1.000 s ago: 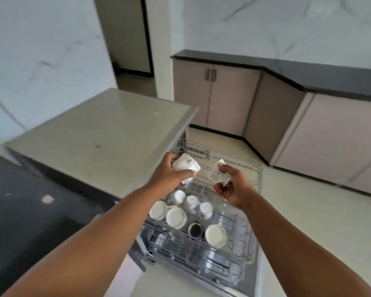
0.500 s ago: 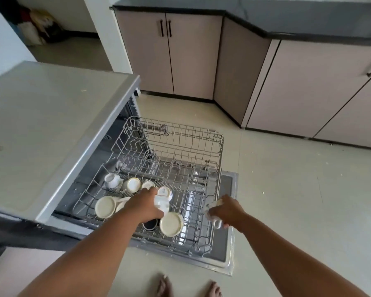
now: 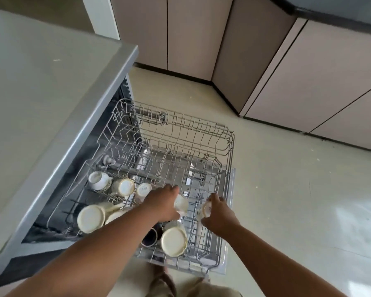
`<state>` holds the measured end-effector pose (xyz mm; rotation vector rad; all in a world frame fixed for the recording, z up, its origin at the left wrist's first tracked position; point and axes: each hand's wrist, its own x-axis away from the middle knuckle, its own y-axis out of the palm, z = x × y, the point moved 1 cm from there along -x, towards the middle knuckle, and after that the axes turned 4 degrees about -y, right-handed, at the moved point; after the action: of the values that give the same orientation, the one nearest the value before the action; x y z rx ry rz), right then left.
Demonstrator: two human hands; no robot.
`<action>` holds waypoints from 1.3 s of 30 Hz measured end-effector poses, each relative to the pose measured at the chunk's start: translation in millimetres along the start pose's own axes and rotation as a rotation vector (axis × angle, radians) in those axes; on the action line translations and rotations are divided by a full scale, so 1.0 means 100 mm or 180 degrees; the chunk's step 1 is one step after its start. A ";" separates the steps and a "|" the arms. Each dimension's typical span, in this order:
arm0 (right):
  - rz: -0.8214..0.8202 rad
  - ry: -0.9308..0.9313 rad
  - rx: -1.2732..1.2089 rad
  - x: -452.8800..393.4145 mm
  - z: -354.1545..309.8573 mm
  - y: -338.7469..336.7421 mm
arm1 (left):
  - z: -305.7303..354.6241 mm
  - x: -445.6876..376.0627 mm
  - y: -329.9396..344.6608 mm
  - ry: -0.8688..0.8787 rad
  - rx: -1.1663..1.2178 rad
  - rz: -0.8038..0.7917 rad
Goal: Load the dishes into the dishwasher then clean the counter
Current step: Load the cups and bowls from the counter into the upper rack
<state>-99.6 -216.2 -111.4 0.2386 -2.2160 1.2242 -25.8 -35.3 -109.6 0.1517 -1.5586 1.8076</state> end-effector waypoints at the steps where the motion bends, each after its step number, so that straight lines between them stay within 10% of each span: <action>1: 0.0004 0.0012 0.0006 -0.04 -0.01 0.03 | 0.01 -0.06 0.05 0.0060 -0.0054 0.0035; 14: -0.0250 -0.0452 0.0335 -0.58 0.25 0.30 | 0.11 -0.53 0.53 0.0020 -0.0497 0.0051; 28: -0.0470 -0.0409 0.0076 -0.76 0.30 0.33 | 0.01 -0.65 0.26 -0.0595 0.0740 0.0087; 39: -0.0331 -0.0377 0.0074 -0.75 0.28 0.38 | 0.11 -0.65 0.52 -0.0063 -0.0678 -0.0010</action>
<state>-65.7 -226.9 -192.4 0.4404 -2.2599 1.2076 -13.6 -73.7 -183.3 0.0711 -1.7517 1.6292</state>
